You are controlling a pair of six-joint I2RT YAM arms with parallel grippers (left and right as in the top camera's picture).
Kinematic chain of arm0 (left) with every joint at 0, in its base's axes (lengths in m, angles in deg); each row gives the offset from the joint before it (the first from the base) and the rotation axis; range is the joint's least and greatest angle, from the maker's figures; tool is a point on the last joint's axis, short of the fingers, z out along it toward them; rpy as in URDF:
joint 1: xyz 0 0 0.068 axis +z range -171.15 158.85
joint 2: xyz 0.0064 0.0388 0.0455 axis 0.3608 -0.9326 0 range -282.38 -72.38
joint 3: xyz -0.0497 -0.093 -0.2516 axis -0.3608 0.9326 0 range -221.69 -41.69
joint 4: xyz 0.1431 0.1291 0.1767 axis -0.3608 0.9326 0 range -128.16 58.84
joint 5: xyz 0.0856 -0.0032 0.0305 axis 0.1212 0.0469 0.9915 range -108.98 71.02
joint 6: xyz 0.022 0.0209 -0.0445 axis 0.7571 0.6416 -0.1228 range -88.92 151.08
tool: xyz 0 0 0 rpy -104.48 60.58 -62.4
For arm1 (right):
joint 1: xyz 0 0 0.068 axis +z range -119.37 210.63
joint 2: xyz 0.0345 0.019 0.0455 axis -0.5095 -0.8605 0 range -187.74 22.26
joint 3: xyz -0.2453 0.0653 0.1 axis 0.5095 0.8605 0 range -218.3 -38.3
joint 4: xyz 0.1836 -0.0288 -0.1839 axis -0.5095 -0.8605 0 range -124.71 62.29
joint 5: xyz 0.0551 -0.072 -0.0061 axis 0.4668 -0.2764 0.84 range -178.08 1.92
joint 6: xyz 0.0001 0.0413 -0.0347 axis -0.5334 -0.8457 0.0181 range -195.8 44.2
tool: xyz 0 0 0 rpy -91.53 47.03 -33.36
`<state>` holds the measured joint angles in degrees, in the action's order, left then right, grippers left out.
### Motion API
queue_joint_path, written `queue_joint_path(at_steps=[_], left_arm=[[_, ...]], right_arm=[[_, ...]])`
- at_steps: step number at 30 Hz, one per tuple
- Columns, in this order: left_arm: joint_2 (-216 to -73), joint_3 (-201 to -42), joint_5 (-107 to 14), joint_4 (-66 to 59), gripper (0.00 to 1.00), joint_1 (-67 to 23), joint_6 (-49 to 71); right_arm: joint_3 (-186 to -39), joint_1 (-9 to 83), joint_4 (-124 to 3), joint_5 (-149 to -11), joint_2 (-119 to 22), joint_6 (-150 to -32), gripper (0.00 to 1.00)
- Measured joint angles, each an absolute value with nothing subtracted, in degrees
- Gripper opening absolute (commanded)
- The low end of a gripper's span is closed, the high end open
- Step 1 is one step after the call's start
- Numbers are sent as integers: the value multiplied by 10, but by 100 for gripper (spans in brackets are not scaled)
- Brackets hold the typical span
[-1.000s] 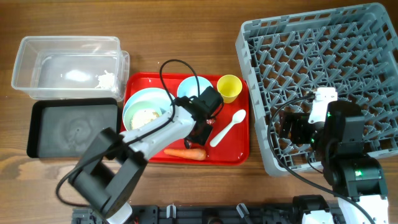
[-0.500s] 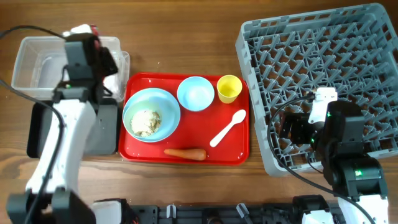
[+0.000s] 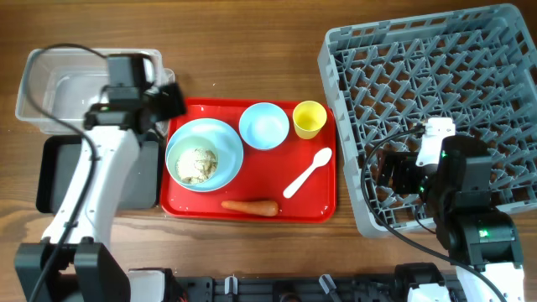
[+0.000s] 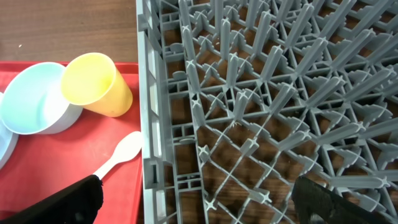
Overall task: Sort waste into correct bins and load items into the dishwasher rack
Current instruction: 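Grasp the light-blue plate with the left gripper and tip food onto black tray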
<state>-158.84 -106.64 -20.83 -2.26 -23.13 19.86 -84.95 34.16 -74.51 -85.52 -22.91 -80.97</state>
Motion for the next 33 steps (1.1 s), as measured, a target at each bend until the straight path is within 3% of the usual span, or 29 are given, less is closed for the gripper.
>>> queue_joint_path(at_steps=[2, 6, 11, 14, 17, 19, 20, 28, 33], left_arm=[[-1590, -1066, -239, 31, 59, -287, 200], [-1610, -1066, -251, 102, 59, -381, 199], [-1653, -1066, -227, 104, 52, -409, 185], [-1694, -1066, -222, 104, 32, -409, 174], [-1730, -1066, -218, 103, 27, -409, 161], [-1750, -1066, -218, 103, 7, -409, 159], [-1758, -1066, -218, 104, 4, -409, 155], [-1717, -1066, -203, 142, 4, -400, 153], [-1601, -1066, -221, 189, 4, -323, 153]], right_arm=[[-850, 342, -746, -855, -229, -810, 100], [-850, 342, -747, -855, -229, -810, 100], [-850, 342, -749, -855, -229, -810, 100], [-850, 342, -749, -855, -229, -810, 100], [-850, 342, -749, -855, -229, -810, 100], [-850, 342, -749, -855, -229, -810, 100], [-850, 342, -749, -855, -229, -810, 100], [-850, 342, -749, -855, -229, -810, 100], [-850, 342, -750, -855, -229, -810, 100]])
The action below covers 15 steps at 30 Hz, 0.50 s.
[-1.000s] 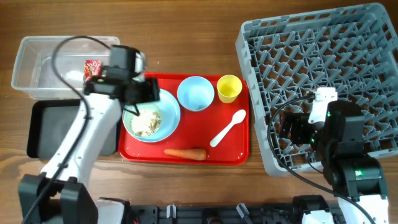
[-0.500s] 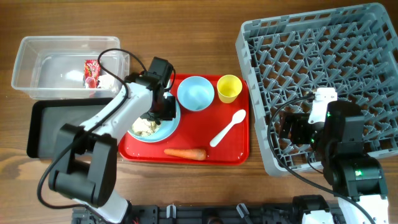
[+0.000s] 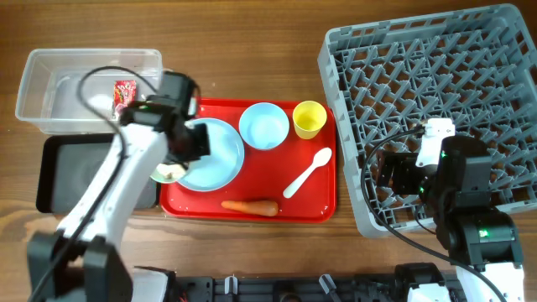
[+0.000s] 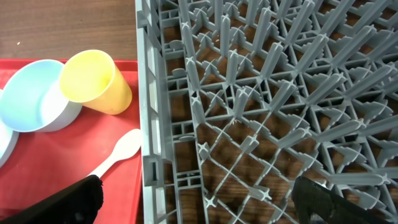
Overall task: Sort waste into correct bins and load items into the dishwasher rack
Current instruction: 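Grasp the light-blue plate with the left gripper and tip food onto black tray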
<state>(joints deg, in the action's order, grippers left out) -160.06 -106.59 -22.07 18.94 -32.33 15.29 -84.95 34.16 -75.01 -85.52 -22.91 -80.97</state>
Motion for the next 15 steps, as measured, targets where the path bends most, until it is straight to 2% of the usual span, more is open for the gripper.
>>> queue_joint_path(at_steps=[4, 8, 9, 11, 15], left_arm=[[-1549, -1066, -301, 185, 4, -206, 181], [-1549, -1037, -445, 127, 4, -72, 237], [-1550, -1012, -501, 119, 4, -8, 262], [-1550, -992, -557, 100, 4, 33, 283], [-1554, -927, -702, 74, 4, 182, 345]], right_arm=[[-850, 342, -751, -855, -229, -810, 100], [-850, 342, -751, -855, -229, -810, 100], [-850, 342, -751, -855, -229, -810, 100], [-850, 342, -752, -855, -229, -810, 100], [-850, 342, -752, -855, -229, -810, 100]])
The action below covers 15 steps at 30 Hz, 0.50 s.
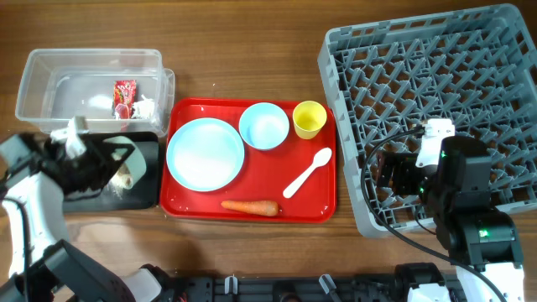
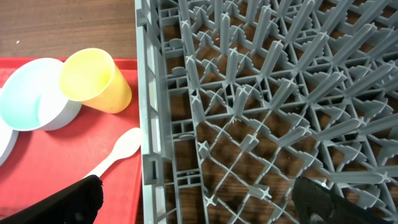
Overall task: Sort waste into correct bins and load items into the dishwasher rack
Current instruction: 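Grasp the light-blue plate with the left gripper and tip food onto black tray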
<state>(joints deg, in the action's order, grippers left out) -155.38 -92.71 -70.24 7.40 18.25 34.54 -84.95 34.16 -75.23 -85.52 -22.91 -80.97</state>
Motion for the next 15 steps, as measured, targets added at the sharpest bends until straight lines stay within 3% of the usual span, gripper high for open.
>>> queue_joint_path(at_steps=[6, 15], left_arm=[[-1554, -884, -893, 72, 4, 289, 456], [-1554, -866, -937, 57, 4, 292, 526]], right_arm=[[-850, 342, -753, -855, -229, -810, 100], [-850, 342, -753, -855, -229, -810, 100]])
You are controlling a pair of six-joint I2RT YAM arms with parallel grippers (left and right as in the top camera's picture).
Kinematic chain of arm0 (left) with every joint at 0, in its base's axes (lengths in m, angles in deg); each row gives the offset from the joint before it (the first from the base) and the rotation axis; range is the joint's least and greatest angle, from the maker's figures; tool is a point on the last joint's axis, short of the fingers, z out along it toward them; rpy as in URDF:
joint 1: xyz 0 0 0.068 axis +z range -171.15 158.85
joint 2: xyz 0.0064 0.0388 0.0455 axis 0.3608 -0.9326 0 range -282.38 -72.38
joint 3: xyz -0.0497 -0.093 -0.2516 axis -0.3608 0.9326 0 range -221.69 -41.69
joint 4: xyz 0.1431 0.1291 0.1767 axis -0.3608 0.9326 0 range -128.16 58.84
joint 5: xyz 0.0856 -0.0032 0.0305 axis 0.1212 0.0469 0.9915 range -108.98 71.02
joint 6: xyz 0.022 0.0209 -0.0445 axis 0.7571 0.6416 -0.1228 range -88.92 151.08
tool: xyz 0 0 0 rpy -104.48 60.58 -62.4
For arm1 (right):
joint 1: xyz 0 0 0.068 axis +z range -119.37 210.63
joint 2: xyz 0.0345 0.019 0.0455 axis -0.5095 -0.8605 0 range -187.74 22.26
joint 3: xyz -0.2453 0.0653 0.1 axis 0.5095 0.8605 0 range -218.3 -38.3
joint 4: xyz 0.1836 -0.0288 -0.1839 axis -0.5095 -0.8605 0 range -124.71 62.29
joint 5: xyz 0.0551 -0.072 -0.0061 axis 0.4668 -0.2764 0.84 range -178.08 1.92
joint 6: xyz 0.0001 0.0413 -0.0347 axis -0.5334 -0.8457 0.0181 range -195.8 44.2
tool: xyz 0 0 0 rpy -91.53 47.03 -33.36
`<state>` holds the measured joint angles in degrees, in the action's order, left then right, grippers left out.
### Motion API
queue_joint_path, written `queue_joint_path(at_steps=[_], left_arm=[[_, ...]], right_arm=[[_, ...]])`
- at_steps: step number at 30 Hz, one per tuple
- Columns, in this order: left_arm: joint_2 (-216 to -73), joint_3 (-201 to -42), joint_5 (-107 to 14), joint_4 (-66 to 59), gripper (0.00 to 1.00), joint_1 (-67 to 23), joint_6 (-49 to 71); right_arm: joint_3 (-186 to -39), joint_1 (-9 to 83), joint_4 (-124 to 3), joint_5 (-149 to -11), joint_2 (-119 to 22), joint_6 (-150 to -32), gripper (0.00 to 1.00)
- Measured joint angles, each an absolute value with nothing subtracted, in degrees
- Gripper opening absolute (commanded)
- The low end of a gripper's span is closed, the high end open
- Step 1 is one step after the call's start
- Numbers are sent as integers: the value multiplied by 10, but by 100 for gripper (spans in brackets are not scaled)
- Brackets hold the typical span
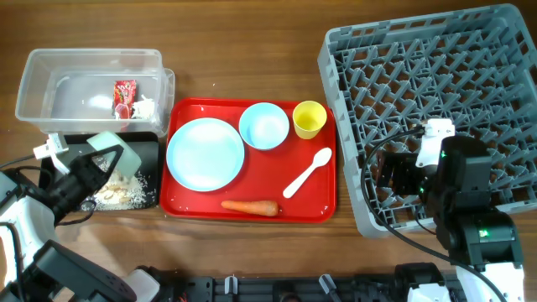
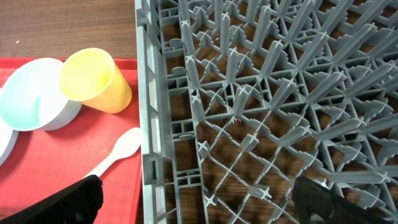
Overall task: Sort waste into correct bins and load items into the dishwasher rack
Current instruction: 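Grasp the light-blue plate with the left gripper and tip food onto black tray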
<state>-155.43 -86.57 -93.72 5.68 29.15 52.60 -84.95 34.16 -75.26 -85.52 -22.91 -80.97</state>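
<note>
My left gripper [image 1: 92,166] is at the table's lower left, shut on a pale green bowl [image 1: 109,149] tipped over the black bin [image 1: 149,151]. Crumbly food scraps [image 1: 113,195] lie in that bin. On the red tray [image 1: 323,201] are a blue plate [image 1: 205,153], a blue bowl [image 1: 263,126], a yellow cup [image 1: 310,119], a white spoon [image 1: 308,172] and a carrot [image 1: 250,206]. My right gripper [image 2: 199,199] hangs open over the left edge of the grey dishwasher rack [image 1: 436,75], holding nothing.
A clear bin [image 1: 50,84] at the back left holds a red wrapper [image 1: 124,92] and white scraps. It touches the black bin's far side. The rack's wall [image 2: 146,124] stands between my right gripper and the tray.
My left gripper has shifted slightly over the black bin with the bowl in it. The food scraps now lie spread on the bin's floor. The right arm has not moved.
My left gripper was over the clear bin while food sat in the middle of the blue plate. Then a red wrapper lay in that bin and the gripper was at the plate's left side. Then it held the bowl over the black bin, where the food now lies.
</note>
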Motion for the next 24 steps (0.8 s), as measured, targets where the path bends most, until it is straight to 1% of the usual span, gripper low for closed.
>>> queue_joint_path(at_steps=[4, 5, 7, 10, 15, 18, 21, 22, 24], left_arm=[[-1554, -865, -950, 49, 4, 292, 531], [-1554, -864, -951, 22, 4, 292, 533], [-1555, -862, -928, -32, 4, 293, 478], [-1555, -861, -938, -61, 4, 299, 423], [-1556, -861, -942, -63, 4, 301, 383], [-1556, -861, -965, -58, 4, 301, 388], [-1556, -861, -930, -72, 4, 304, 367], [-1556, -861, -932, -52, 4, 306, 363], [-1556, -861, -937, -67, 4, 306, 370]], right_arm=[[-850, 342, -753, -855, -229, -810, 100], [-850, 342, -753, -855, -229, -810, 100], [-850, 342, -751, -855, -229, -810, 100], [-850, 342, -751, -855, -229, -810, 100], [-850, 342, -751, -855, -230, -810, 100], [-850, 342, -751, -855, -230, -810, 100], [-850, 342, -752, -855, -230, -810, 100], [-850, 342, -752, -855, -230, -810, 100], [-850, 342, -753, -855, -230, -810, 100]])
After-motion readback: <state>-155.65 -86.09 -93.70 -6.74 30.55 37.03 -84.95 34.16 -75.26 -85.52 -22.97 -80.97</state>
